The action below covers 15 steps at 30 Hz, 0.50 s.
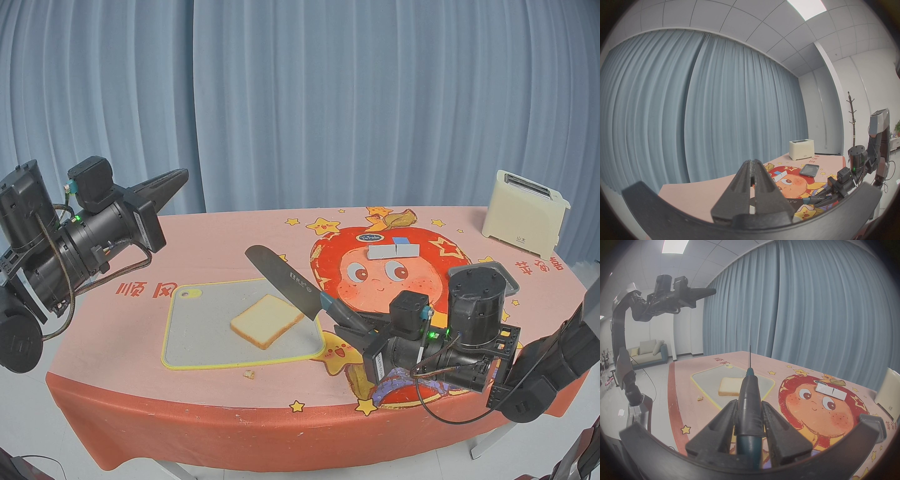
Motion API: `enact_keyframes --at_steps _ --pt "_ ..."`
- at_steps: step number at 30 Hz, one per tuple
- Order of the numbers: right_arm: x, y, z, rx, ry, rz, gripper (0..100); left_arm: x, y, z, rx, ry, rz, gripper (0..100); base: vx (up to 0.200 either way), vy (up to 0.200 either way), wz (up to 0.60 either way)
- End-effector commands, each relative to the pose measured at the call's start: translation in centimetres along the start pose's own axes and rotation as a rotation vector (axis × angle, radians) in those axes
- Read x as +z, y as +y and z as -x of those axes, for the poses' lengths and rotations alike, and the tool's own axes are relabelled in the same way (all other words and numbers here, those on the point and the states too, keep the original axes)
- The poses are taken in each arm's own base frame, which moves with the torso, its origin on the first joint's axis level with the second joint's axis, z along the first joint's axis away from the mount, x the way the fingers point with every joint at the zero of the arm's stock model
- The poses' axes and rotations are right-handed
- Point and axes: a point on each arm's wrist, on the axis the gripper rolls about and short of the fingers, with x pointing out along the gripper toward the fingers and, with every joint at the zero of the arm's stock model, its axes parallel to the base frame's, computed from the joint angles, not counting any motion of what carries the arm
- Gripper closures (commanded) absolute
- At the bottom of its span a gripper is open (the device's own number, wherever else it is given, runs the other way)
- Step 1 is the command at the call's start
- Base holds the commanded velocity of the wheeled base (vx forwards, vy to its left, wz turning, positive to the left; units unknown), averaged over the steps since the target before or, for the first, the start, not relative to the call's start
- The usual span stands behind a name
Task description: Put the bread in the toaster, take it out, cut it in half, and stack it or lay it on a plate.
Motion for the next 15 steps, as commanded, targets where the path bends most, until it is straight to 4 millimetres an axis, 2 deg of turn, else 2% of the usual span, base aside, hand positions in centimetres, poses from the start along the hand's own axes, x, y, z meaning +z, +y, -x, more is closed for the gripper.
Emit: enact_keyframes --at_steps 1,15 --pt "-0.1 0.3 0.2 0.01 0.005 0.003 100 -1.2 0.3 -1.0 0.003 0.025 0.005 100 0.0 0.0 0.0" --pt "-0.8 1.8 -0.2 0.056 0.033 0.026 100 -4.0 0.5 -2.2 -0.001 0.114 0.021 100 0.0 0.0 0.0"
